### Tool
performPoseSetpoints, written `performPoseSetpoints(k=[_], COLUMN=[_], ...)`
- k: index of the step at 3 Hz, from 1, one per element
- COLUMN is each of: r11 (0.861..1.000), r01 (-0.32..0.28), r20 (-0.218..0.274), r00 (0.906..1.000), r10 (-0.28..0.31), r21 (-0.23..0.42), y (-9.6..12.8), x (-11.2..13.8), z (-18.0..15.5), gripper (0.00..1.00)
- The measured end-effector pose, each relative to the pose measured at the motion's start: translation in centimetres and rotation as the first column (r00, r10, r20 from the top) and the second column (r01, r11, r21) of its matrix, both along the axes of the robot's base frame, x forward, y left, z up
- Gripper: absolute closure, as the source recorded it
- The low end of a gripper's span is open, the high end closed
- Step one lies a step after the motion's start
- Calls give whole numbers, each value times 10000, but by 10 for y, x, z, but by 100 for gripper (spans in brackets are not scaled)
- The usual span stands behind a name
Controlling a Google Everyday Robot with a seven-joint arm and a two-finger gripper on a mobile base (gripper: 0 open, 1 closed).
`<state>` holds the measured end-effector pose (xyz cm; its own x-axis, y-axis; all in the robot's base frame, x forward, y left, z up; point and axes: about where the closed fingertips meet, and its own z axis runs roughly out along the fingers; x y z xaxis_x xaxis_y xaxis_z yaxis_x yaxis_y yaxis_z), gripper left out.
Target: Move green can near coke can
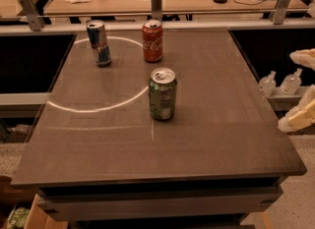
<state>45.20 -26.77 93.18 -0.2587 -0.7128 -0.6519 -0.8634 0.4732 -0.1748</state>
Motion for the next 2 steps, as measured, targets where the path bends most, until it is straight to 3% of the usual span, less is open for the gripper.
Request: performPoseSetpoints(k=[1,2], r11=[9691,8731], r01=[-1054,-2127], r20=[876,1838], r00=[9923,9723], r10=[878,1445], r21=[2229,4387], y=[14,42], x=[-2,-8], z=[-10,-3], gripper=[0,0])
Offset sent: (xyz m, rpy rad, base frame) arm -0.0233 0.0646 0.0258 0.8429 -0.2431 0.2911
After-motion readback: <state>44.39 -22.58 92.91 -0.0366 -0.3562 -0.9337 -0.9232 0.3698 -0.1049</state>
